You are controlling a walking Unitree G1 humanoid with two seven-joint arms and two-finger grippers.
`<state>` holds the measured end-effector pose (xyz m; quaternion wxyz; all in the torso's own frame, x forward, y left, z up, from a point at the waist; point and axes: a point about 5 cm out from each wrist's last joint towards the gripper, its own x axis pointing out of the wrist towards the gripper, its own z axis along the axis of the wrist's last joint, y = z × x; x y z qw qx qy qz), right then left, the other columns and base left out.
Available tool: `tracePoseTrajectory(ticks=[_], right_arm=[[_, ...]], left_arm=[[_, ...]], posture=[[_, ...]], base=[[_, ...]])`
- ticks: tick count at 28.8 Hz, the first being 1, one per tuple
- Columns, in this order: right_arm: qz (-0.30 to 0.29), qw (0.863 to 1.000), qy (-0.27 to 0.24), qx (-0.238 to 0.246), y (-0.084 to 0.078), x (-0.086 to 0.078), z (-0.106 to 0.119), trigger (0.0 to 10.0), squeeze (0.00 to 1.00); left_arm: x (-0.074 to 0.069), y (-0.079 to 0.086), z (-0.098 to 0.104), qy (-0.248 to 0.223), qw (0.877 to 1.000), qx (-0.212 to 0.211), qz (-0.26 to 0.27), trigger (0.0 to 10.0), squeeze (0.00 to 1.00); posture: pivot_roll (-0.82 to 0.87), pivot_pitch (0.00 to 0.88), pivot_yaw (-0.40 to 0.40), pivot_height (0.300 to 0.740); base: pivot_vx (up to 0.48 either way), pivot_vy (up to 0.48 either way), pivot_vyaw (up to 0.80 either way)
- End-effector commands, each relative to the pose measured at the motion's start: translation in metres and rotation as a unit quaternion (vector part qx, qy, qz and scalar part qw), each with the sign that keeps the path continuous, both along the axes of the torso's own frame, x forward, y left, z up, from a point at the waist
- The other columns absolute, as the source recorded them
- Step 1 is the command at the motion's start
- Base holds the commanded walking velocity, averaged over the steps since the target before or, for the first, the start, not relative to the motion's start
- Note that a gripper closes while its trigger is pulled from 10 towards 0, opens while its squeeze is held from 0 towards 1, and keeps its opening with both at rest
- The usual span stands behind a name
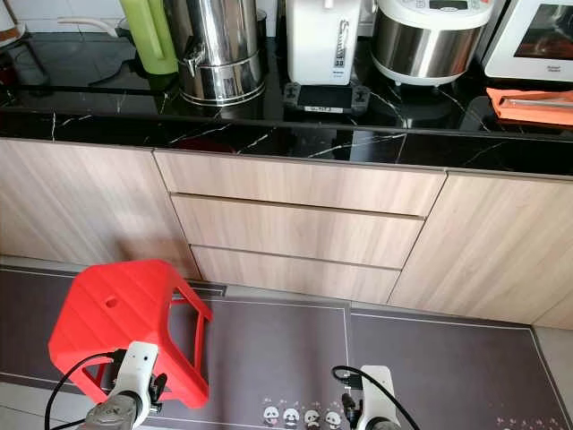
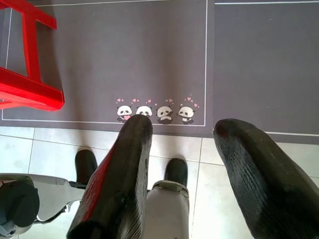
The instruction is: Kitchen organization
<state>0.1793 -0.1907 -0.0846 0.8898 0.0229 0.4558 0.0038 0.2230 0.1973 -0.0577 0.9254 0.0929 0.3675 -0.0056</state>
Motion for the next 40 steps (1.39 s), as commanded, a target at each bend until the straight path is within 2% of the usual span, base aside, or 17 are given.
tracePoseTrajectory(ticks=[1, 23, 27, 35, 40], right_arm=[[0.015, 0.999, -0.014, -0.031, -0.005, 0.030, 0.015, 10.0, 0.00], [0.016, 0.999, -0.012, -0.031, -0.005, 0.029, 0.014, 10.0, 0.00], [0.022, 0.999, -0.003, -0.029, 0.000, 0.020, 0.009, 10.0, 0.00], [0.022, 0.999, -0.004, -0.030, 0.000, 0.021, 0.009, 10.0, 0.00], [0.015, 0.999, -0.005, -0.029, 0.000, 0.022, 0.010, 10.0, 0.00]], left_arm=[[0.002, -0.006, -0.002, 0.027, 0.998, -0.046, 0.034, 10.0, 0.00], [0.001, -0.006, -0.003, 0.028, 0.998, -0.045, 0.033, 10.0, 0.00], [-0.004, 0.003, -0.004, 0.029, 0.998, -0.038, 0.051, 10.0, 0.00], [-0.005, 0.004, -0.005, 0.030, 0.997, -0.038, 0.057, 10.0, 0.00], [0.006, 0.004, 0.003, 0.009, 0.999, -0.028, 0.039, 10.0, 0.00]], posture=[[0.15, 0.000, -0.119, 0.740], [0.15, 0.000, -0.119, 0.740], [0.17, 0.000, -0.130, 0.740], [0.17, 0.000, -0.132, 0.740], [0.18, 0.000, -0.107, 0.740]], base=[[0.000, 0.000, 0.00], [0.000, 0.000, 0.00], [0.000, 0.000, 0.00], [0.000, 0.000, 0.00], [0.000, 0.000, 0.00]])
